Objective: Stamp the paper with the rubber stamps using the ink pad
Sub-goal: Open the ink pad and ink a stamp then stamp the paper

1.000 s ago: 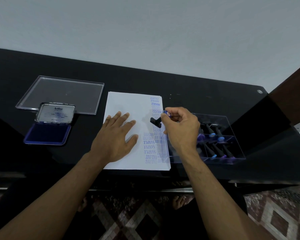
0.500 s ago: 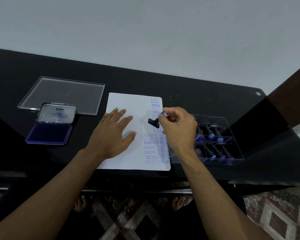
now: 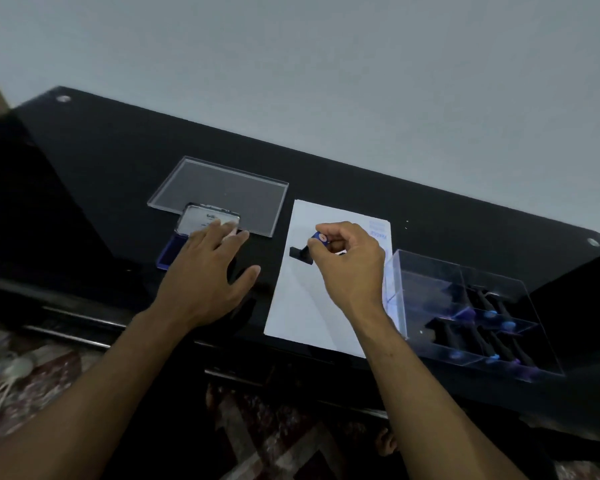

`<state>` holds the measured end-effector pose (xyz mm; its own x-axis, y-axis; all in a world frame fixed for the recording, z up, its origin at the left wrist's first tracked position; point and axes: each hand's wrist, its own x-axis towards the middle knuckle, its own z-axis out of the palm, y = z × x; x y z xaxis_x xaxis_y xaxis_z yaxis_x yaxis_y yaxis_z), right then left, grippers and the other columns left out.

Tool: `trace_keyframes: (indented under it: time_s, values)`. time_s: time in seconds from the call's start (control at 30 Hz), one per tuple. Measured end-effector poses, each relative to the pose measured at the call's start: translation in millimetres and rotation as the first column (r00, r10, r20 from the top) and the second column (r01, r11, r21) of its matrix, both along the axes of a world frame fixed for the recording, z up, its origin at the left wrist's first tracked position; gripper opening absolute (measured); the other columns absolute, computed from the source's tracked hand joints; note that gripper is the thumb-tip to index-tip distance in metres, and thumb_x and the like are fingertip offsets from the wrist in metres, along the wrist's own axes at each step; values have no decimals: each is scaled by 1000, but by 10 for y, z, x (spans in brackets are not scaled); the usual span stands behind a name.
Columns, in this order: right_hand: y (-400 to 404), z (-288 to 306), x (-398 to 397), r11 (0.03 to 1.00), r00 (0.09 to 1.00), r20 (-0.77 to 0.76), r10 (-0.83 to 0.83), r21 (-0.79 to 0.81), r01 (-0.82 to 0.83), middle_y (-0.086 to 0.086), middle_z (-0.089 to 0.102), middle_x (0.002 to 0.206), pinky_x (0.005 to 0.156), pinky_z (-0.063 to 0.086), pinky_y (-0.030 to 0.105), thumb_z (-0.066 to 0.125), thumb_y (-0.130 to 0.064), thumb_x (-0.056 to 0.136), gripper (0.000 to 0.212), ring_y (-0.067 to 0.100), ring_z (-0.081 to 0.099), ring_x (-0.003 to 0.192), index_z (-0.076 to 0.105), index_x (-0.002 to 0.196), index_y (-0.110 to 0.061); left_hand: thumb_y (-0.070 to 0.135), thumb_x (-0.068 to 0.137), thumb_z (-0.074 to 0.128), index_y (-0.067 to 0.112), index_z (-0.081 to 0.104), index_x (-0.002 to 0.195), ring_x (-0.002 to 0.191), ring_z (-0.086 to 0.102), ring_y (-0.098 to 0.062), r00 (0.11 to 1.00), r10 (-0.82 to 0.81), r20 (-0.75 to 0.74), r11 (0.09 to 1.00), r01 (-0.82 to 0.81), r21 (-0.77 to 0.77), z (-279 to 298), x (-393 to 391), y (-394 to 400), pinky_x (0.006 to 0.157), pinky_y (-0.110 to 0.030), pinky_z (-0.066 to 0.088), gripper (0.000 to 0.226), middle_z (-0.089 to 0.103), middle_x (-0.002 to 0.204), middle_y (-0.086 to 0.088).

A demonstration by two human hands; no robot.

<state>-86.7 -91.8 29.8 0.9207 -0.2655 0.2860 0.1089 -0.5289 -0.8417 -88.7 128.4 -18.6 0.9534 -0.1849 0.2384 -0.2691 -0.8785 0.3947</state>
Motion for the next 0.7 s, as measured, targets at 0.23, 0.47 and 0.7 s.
trace_keyframes:
  time_s: [0.23,0.47,0.7]
  values:
    - [674,23,57,984,984,-17,179,-8,-179,-9,68,88,64,44,5,74,-13,82,16,-1,62,73,73,93,-23,68,87,39,17,47,147,149,28,-26,992,129,-11,991,-129,25,-117,-103,724,124,-48,19,79,42,155,-7]
    - [1195,-27,131,960,961,-51,271,-56,-274,-6,68,98,66,52,10,76,-16,83,16,-1,63,75,74,98,-21,71,85,38,18,45,149,150,27,-26,978,206,-33,978,-205,23,-266,-155,1165,123,-50,20,83,40,157,-7]
    - [1446,-81,178,918,942,-81,325,-213,-335,-3,66,113,80,60,25,74,-21,87,25,10,66,92,71,112,-19,73,88,34,20,43,150,153,18,-23,980,194,-38,979,-191,76,-396,-73,1247,125,-49,14,82,33,161,-4]
